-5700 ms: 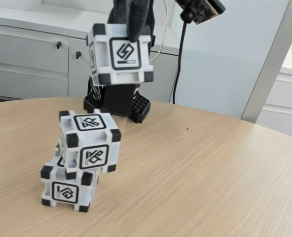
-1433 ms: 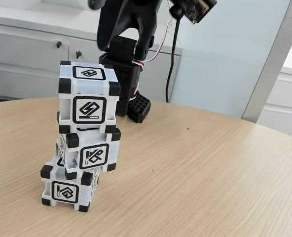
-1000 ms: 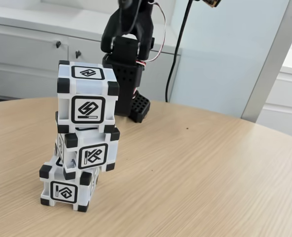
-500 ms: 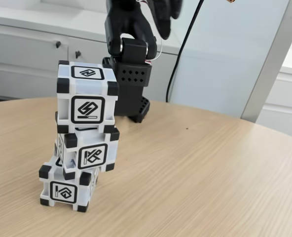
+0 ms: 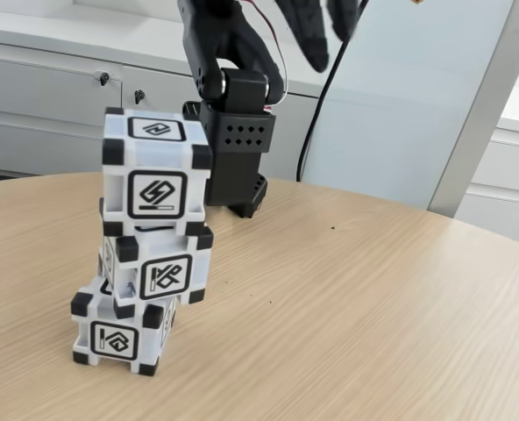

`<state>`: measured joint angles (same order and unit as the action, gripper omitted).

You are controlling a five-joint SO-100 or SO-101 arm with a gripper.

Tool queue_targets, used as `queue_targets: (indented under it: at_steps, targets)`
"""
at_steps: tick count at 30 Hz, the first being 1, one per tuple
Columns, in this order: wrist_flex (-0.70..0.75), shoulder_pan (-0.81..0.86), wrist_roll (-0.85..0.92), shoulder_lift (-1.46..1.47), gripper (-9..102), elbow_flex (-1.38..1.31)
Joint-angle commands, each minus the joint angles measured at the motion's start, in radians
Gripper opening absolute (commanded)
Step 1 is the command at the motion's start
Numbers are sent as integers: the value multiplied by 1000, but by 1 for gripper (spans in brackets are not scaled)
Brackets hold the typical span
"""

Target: Stack cubes from left to right.

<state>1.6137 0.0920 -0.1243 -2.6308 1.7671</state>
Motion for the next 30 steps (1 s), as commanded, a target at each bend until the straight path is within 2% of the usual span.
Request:
queue_targets:
  at_steps: [1, 10, 17, 25, 30]
  targets:
    - [-17, -37, -6, 8, 14, -3]
    - [-23, -71, 6, 11, 14, 20]
    - [-242, -67, 3, -8, 14, 250]
    - [-305, -52, 69, -25, 14, 476]
    - [-339, -67, 60, -167, 14, 578]
